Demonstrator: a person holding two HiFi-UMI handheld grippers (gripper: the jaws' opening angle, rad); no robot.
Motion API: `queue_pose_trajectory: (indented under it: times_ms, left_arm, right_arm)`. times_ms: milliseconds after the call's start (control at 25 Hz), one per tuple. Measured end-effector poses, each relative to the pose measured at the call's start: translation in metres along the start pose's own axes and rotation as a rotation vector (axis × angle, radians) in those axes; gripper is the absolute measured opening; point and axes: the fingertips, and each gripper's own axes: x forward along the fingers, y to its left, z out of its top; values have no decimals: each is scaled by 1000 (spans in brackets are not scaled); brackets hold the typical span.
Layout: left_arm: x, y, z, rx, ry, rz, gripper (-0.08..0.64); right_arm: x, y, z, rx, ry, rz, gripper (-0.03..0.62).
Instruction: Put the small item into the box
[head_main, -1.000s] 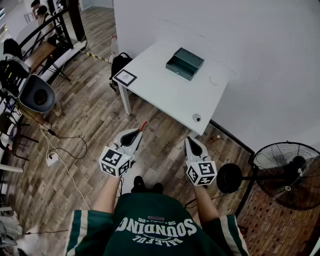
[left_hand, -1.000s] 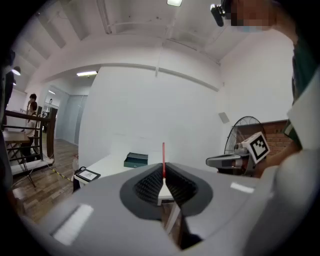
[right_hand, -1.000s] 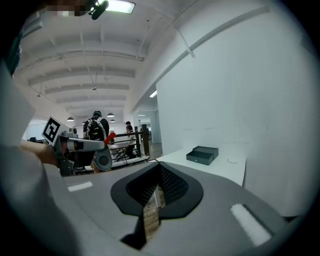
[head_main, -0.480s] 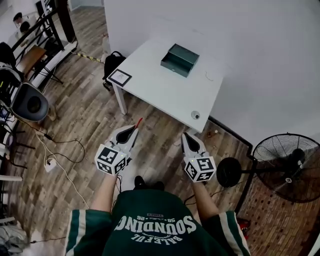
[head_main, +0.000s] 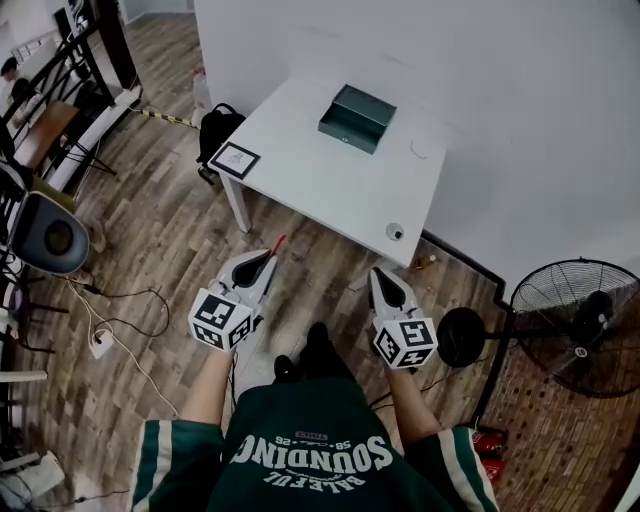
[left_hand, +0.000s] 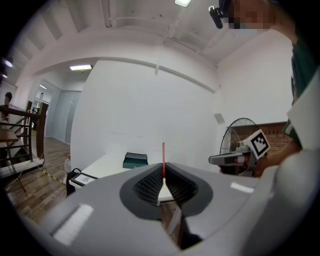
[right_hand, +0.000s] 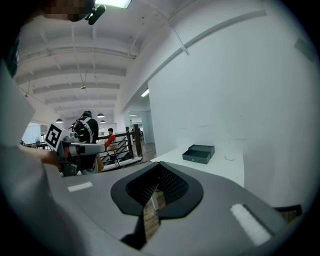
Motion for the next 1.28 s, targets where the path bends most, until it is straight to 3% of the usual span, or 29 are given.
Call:
queue_pose_trajectory:
  times_ms: [360, 840, 1280]
  left_arm:
    - [69, 43, 2, -12, 24, -21, 63]
    - [200, 113, 54, 8, 16, 14, 63]
    - [274, 146, 65, 2, 36, 14, 63]
  right_arm:
    - [69, -40, 11, 23, 2, -10, 2]
    - [196, -128, 72, 21, -21, 25, 2]
    - [253, -184, 84, 42, -5, 19, 2]
